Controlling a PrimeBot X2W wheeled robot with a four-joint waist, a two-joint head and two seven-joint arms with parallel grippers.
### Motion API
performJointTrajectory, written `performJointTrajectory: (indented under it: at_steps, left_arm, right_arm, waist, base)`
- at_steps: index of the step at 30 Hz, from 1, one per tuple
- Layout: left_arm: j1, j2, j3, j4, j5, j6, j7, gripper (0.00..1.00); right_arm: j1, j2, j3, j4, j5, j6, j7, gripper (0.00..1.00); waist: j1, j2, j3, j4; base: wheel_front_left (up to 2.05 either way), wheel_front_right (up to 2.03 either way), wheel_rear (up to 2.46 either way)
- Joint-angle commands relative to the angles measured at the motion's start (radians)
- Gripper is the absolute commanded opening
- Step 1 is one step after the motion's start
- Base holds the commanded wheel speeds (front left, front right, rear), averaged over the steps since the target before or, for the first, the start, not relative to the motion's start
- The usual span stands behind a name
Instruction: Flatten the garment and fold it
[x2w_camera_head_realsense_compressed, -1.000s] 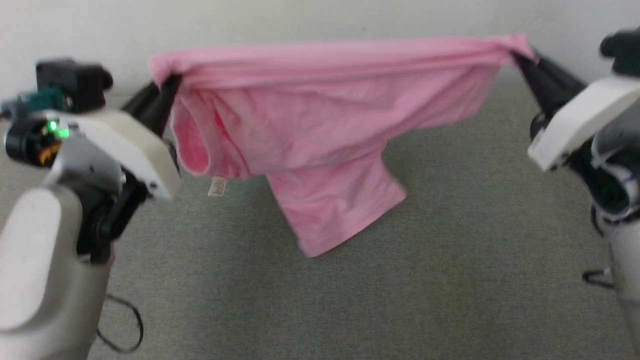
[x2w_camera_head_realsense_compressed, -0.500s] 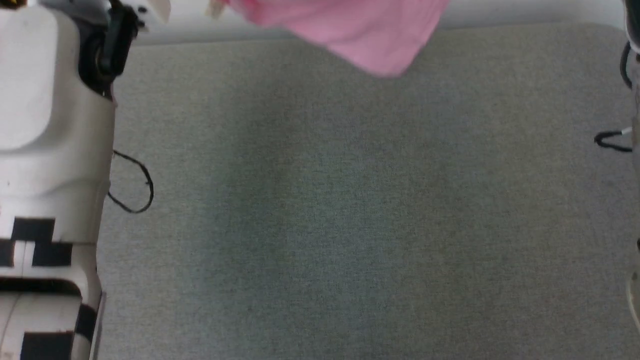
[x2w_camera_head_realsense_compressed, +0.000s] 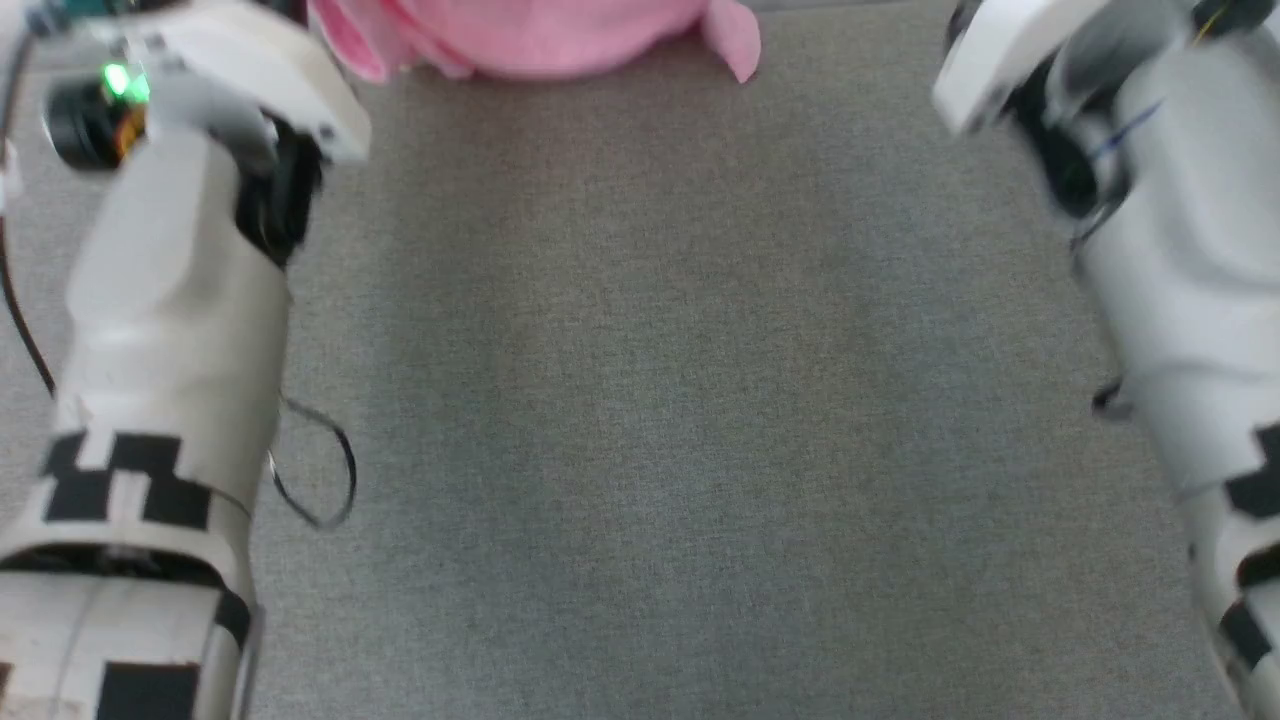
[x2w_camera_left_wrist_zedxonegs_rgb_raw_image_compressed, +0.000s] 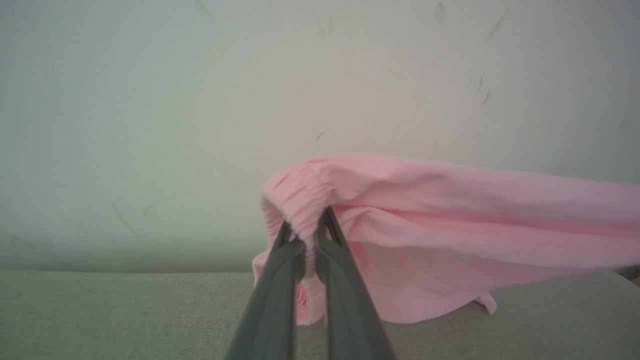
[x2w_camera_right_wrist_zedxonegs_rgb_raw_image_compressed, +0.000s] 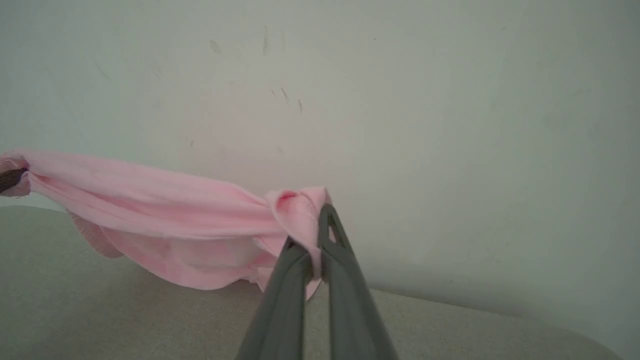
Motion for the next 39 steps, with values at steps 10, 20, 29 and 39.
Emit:
performJointTrajectory:
  at_steps: [10, 20, 29, 39]
  left_arm:
    - [0.349, -0.025, 0.024, 0.052, -0.064, -0.040, -0.075, 0.00]
    - [0.760, 0.028, 0.000, -0.238, -0.071, -0.038, -0.057, 0.00]
    - [1.141, 0.107, 0.012, -0.834, -0.094, 0.137, 0.196, 0.00]
    - [1.400, 0.182, 0.045, -1.324, -0.111, 0.303, 0.430, 0.00]
  right_arm:
    - [0.395, -0.070, 0.200, -0.084, 0.129, -0.002, -0.056, 0.00]
    - [0.832, -0.146, 0.092, -0.435, 0.107, -0.002, -0.044, 0.00]
    - [1.244, -0.061, -0.138, -0.886, -0.049, -0.002, 0.179, 0.00]
    - [1.476, 0.037, -0.264, -1.214, -0.135, -0.002, 0.358, 0.00]
  waist:
    - [0.0000, 0.0000, -0.179, 0.021]
    - [0.0000, 0.0000, -0.285, 0.038]
    - [0.0000, 0.0000, -0.308, 0.053]
    - [0.0000, 0.0000, -0.263, 0.062]
  base:
    - [0.00, 0.00, 0.00]
    - [0.00, 0.00, 0.00]
    - [0.00, 0.00, 0.00]
    - [0.00, 0.00, 0.00]
